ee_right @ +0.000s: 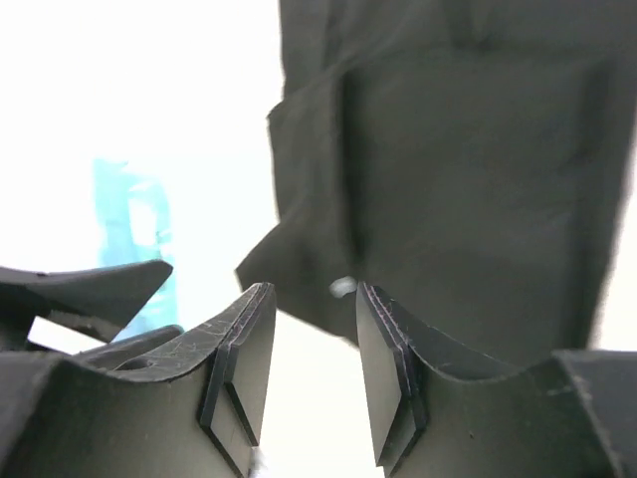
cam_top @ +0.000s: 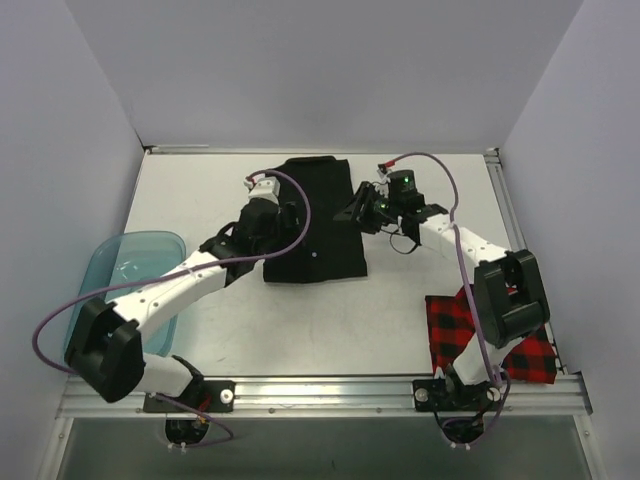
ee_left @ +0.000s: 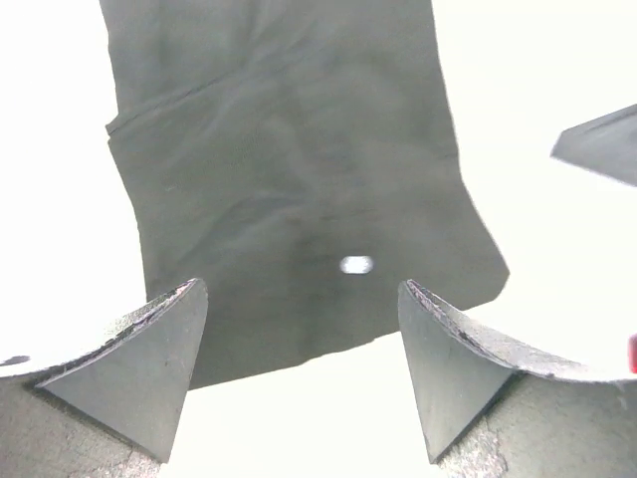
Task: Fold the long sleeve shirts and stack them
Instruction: Fold the shirt
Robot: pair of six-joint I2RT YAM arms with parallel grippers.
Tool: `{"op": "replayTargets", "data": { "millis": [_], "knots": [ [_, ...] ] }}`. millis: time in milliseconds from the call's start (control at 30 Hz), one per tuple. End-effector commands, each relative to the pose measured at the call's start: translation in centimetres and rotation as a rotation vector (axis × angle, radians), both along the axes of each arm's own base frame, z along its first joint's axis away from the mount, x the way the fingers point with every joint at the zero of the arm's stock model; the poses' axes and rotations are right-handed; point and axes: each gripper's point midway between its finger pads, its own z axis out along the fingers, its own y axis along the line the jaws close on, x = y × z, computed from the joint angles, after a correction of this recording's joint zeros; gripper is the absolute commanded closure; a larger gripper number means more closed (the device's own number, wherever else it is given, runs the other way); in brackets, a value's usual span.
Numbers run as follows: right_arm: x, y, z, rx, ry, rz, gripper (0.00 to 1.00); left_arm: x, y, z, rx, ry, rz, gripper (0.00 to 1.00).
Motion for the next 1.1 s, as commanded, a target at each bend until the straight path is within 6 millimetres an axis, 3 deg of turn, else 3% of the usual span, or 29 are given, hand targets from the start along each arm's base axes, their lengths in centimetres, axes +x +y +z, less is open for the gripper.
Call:
{"op": "replayTargets", "data": {
  "millis": [0, 100, 133, 167, 233, 267, 333, 367, 433, 467, 533, 633, 700, 733, 800, 833, 900, 967, 1033, 1067],
  "knots": [
    [-1.3, 2.8, 3.4, 0.221, -0.054, 0.004, 0.61, -1.3, -1.0, 2.9, -0.164, -0.017, 0.001, 0.14],
    [-2.9, 4.0, 2.3, 0.269, -0.039, 0.015, 0.61, -1.9, -2.8, 2.8, -0.285, -0.013, -0.035, 0.15],
    [-3.1, 4.2, 1.7, 0.270, -0.030, 0.017, 0.61, -2.2, -2.8, 1.3, -0.294, 0.015, -0.031, 0.16],
    [-3.7, 4.4, -0.2, 0.264, 0.011, 0.016, 0.61, -2.4, -2.8, 0.4, -0.288, 0.034, -0.028, 0.17],
    [-3.5, 4.7, -1.1, 0.291, 0.000, 0.010, 0.61, -1.4, -3.1, -1.1, -0.301, 0.028, -0.011, 0.18],
    [-3.9, 4.5, -3.5, 0.283, 0.043, -0.004, 0.61, -1.1, -3.0, -1.9, -0.296, 0.034, 0.000, 0.19],
    [-3.3, 3.8, -4.8, 0.302, 0.035, -0.041, 0.61, -0.1, -2.5, -4.2, -0.289, 0.055, 0.032, 0.20],
    [-4.1, 3.2, -7.4, 0.282, 0.087, -0.060, 0.61, -0.1, -2.0, -5.6, -0.286, 0.078, 0.051, 0.20],
    [-3.7, 2.1, -8.6, 0.290, 0.078, -0.094, 0.61, 0.1, -0.7, -8.5, -0.279, 0.150, 0.089, 0.21],
    [-3.9, 1.4, -10.0, 0.277, 0.100, -0.112, 0.61, -0.3, -0.1, -10.3, -0.263, 0.188, 0.104, 0.21],
    [-4.5, 0.1, -11.7, 0.255, 0.119, -0.134, 0.61, -1.1, 0.5, -11.9, -0.256, 0.227, 0.123, 0.23],
    [-5.0, -1.3, -12.4, 0.236, 0.125, -0.147, 0.61, -2.8, 1.2, -13.9, -0.256, 0.280, 0.132, 0.23],
    [-5.3, -1.9, -12.2, 0.225, 0.135, -0.150, 0.61, -3.7, 1.5, -14.0, -0.265, 0.290, 0.130, 0.23],
    [-5.0, -1.9, -10.9, 0.221, 0.096, -0.136, 0.61, -3.9, 1.5, -13.6, -0.271, 0.283, 0.121, 0.23],
    [-5.2, -2.1, -10.4, 0.177, 0.109, -0.124, 0.61, -4.1, 1.5, -11.6, -0.289, 0.255, 0.106, 0.23],
    [-4.4, -1.7, -8.1, 0.177, 0.057, -0.104, 0.61, -3.8, 1.2, -10.3, -0.304, 0.233, 0.098, 0.22],
    [-4.7, -1.2, -7.0, 0.150, 0.046, -0.071, 0.60, -3.6, 1.1, -7.1, -0.318, 0.181, 0.066, 0.21],
    [-4.3, 0.3, -4.0, 0.166, -0.015, -0.031, 0.61, -2.2, 0.9, -3.6, -0.325, 0.113, 0.055, 0.20],
    [-4.6, 1.6, -2.7, 0.156, -0.027, 0.010, 0.61, -0.1, 1.2, -0.2, -0.338, 0.042, 0.047, 0.20],
    [-4.1, 2.5, -1.3, 0.166, -0.055, 0.029, 0.61, 0.7, 1.4, 0.4, -0.339, 0.027, 0.050, 0.20]
  ]
}}
